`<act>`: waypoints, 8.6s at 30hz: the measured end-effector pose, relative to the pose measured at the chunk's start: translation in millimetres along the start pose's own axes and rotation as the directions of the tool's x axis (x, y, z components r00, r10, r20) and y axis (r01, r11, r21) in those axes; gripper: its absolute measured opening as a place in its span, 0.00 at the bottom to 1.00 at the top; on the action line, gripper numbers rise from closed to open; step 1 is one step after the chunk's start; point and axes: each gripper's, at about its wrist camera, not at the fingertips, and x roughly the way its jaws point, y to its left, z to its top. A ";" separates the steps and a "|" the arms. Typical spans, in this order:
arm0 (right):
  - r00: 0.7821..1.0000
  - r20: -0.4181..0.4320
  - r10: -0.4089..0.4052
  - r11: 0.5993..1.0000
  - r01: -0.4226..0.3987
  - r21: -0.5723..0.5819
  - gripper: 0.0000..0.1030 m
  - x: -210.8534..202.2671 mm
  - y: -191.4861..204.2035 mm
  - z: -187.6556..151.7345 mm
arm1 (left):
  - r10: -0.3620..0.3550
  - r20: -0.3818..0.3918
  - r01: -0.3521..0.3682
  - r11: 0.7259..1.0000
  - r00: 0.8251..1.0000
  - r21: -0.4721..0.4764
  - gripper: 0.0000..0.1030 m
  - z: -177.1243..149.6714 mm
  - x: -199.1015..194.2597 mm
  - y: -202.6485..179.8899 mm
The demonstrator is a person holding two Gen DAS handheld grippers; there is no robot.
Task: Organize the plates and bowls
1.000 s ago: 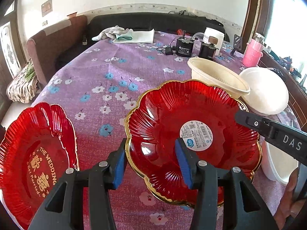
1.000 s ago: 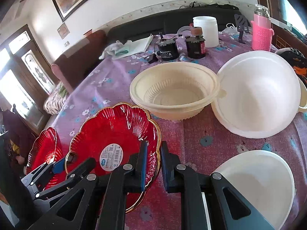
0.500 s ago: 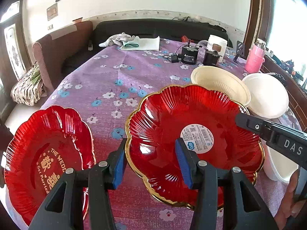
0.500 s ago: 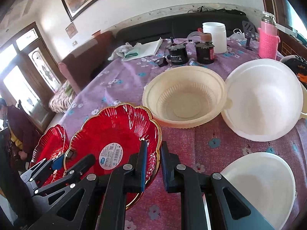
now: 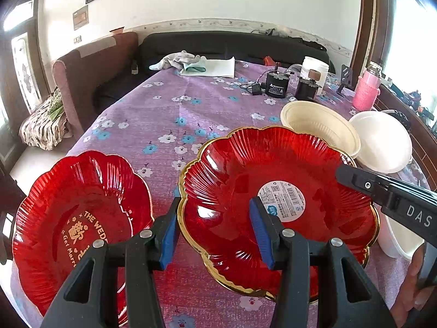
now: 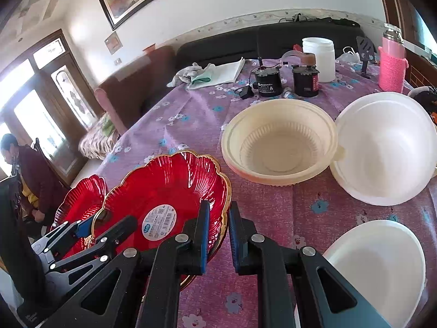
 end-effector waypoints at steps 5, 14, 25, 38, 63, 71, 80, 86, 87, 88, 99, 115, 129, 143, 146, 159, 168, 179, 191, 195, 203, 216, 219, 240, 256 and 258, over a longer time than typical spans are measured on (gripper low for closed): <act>1.000 0.004 0.014 1.000 -0.014 -0.013 0.14 0.4 3.6 -0.6 | 0.002 0.001 -0.002 1.000 1.000 -0.010 0.46 -0.9 -1.3 4.8; 1.000 0.011 0.026 0.999 -0.026 -0.033 0.15 0.7 9.8 -1.6 | 0.006 0.007 -0.006 1.000 1.000 -0.022 0.46 -2.6 -6.1 13.7; 0.998 0.022 0.062 0.995 -0.060 -0.083 0.15 1.4 35.7 -10.1 | 0.023 0.015 -0.022 0.998 1.000 -0.063 0.46 -9.7 -18.2 41.3; 0.992 0.012 0.126 0.988 -0.124 -0.093 0.16 5.5 66.9 -9.6 | 0.035 0.012 -0.034 0.994 0.999 -0.106 0.47 -15.9 -30.9 73.7; 0.987 -0.104 0.125 0.958 -0.147 -0.245 0.17 56.1 180.4 -20.5 | 0.111 -0.038 -0.117 0.951 0.993 -0.286 0.50 -39.8 -35.1 189.8; 0.979 -0.164 0.117 0.955 -0.156 -0.251 0.17 84.2 180.2 -33.0 | 0.155 -0.031 -0.158 0.957 0.987 -0.242 0.58 -38.4 -34.2 185.2; 0.990 -0.116 0.085 0.919 -0.122 -0.375 0.38 80.2 197.7 -47.9 | 0.184 -0.056 -0.191 0.963 0.981 -0.188 0.71 -38.7 -28.2 176.1; 0.990 -0.101 0.099 0.911 -0.132 -0.391 0.38 74.5 196.3 -50.2 | 0.184 -0.054 -0.191 0.965 0.981 -0.181 0.76 -39.1 -27.0 174.0; 0.989 -0.100 0.107 0.913 -0.138 -0.385 0.38 73.4 195.1 -49.7 | 0.186 -0.054 -0.193 0.965 0.981 -0.178 0.77 -39.2 -26.7 173.1; 0.988 -0.099 0.117 0.914 -0.146 -0.378 0.38 71.9 193.6 -49.3 | 0.187 -0.054 -0.194 0.965 0.981 -0.176 0.79 -39.1 -26.2 172.7; 0.985 -0.072 0.158 0.926 -0.173 -0.335 0.45 62.3 185.8 -45.1 | 0.193 -0.055 -0.200 0.965 0.980 -0.169 0.86 -40.4 -25.1 168.8; 0.974 -0.060 0.219 0.939 -0.227 -0.259 0.47 57.4 171.7 -37.4 | 0.192 -0.019 -0.192 0.960 0.981 -0.204 0.87 -39.4 -36.9 174.3; 0.985 0.010 0.175 0.974 -0.172 -0.145 0.50 49.6 144.7 -26.6 | 0.172 0.068 -0.155 0.967 0.983 -0.202 0.88 -40.2 -56.2 160.2; 0.989 0.066 0.134 0.991 -0.133 -0.019 0.50 45.4 112.3 -15.5 | 0.104 0.091 -0.093 0.989 0.990 -0.111 0.88 -42.9 -59.8 123.4; 0.992 0.066 0.105 0.994 -0.106 0.015 0.50 43.2 104.3 -15.5 | 0.083 0.090 -0.075 0.993 0.992 -0.094 0.88 -42.4 -60.1 117.1; 0.999 0.025 0.042 0.988 -0.045 0.151 0.57 15.6 60.7 -40.6 | -0.012 0.107 0.015 1.000 0.994 -0.027 0.88 -52.8 -66.8 84.3; 0.997 0.078 -0.020 0.986 0.007 0.168 0.56 -23.6 40.0 -64.2 | -0.076 0.115 0.057 0.986 0.991 0.157 0.90 -84.4 -64.0 19.0; 0.973 0.201 -0.113 0.971 0.066 0.230 0.57 -91.1 -10.0 -84.6 | -0.104 0.079 0.087 0.976 0.991 0.200 0.92 -84.5 -56.8 0.0; 0.941 0.234 -0.246 0.883 0.118 0.455 0.59 -150.0 -110.5 -123.3 | -0.055 0.060 0.043 0.983 0.997 0.180 0.92 -84.5 -52.3 -0.6; 0.947 0.228 -0.227 0.863 0.087 0.498 0.54 -151.3 -134.5 -132.4 | -0.082 0.078 0.064 0.977 0.994 0.205 0.92 -78.6 -59.4 -13.7; 0.960 0.211 -0.183 0.863 0.054 0.502 0.37 -147.0 -142.6 -129.2 | -0.275 -0.001 0.268 0.937 0.961 0.222 0.92 -41.3 -63.0 -62.9; 0.963 0.185 -0.195 0.878 0.087 0.471 0.37 -129.4 -150.1 -114.8 | -0.400 -0.161 0.424 0.889 0.902 0.174 0.76 -3.4 -3.3 -148.3; 0.960 0.165 -0.225 0.886 0.131 0.445 0.14 -124.3 -145.2 -111.8 | -0.379 -0.223 0.422 0.884 0.898 0.199 0.12 -11.6 10.5 -164.3; 0.985 0.169 0.047 0.953 -0.094 0.287 0.10 -112.7 -44.8 -116.3 | -0.291 -0.014 0.287 0.932 0.957 0.223 0.33 -57.6 -82.9 -52.0; 0.997 0.052 0.058 0.977 -0.068 0.203 0.12 -72.5 7.5 -118.9 | -0.255 -0.054 0.260 0.956 0.965 0.134 0.33 -83.7 -54.4 1.0; 0.997 0.052 0.050 0.978 -0.059 0.201 0.12 -70.8 7.7 -118.4 | -0.257 -0.057 0.262 0.956 0.965 0.132 0.33 -84.4 -53.5 1.2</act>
